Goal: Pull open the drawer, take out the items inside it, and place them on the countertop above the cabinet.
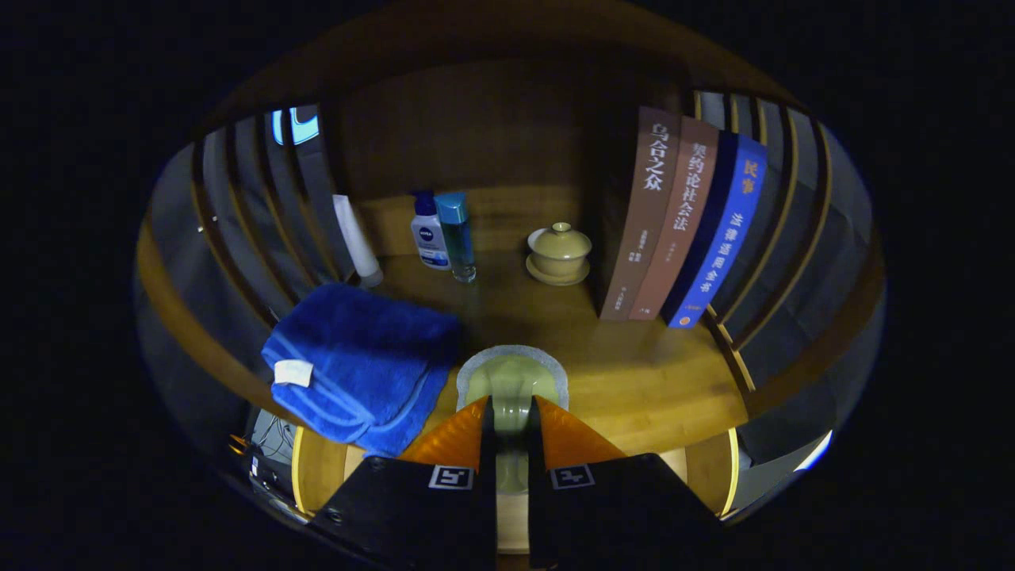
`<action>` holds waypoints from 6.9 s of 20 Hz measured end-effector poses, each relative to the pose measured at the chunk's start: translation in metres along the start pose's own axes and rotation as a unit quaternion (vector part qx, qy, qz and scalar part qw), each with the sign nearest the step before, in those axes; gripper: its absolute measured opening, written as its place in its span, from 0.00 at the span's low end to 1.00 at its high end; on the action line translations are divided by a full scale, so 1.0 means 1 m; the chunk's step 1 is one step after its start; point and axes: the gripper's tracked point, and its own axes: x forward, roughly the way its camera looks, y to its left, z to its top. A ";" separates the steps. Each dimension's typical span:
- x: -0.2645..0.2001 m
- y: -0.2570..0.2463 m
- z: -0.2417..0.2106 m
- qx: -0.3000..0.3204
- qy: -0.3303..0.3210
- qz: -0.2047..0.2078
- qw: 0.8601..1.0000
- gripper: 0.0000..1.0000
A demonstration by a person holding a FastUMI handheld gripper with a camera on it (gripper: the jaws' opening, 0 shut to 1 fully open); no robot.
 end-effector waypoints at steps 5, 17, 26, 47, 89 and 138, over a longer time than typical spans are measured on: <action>0.046 -0.001 0.017 0.000 0.040 -0.012 0.999 0.20; 0.059 0.005 0.017 0.001 0.054 -0.008 0.999 1.00; 0.009 0.008 0.013 0.025 -0.005 0.014 1.000 1.00; -0.230 -0.005 -0.154 0.029 -0.304 0.041 0.951 1.00; -0.015 -0.003 -0.172 0.026 -0.251 0.011 0.968 0.99; -0.305 0.000 0.003 -0.003 -0.381 0.006 0.924 0.99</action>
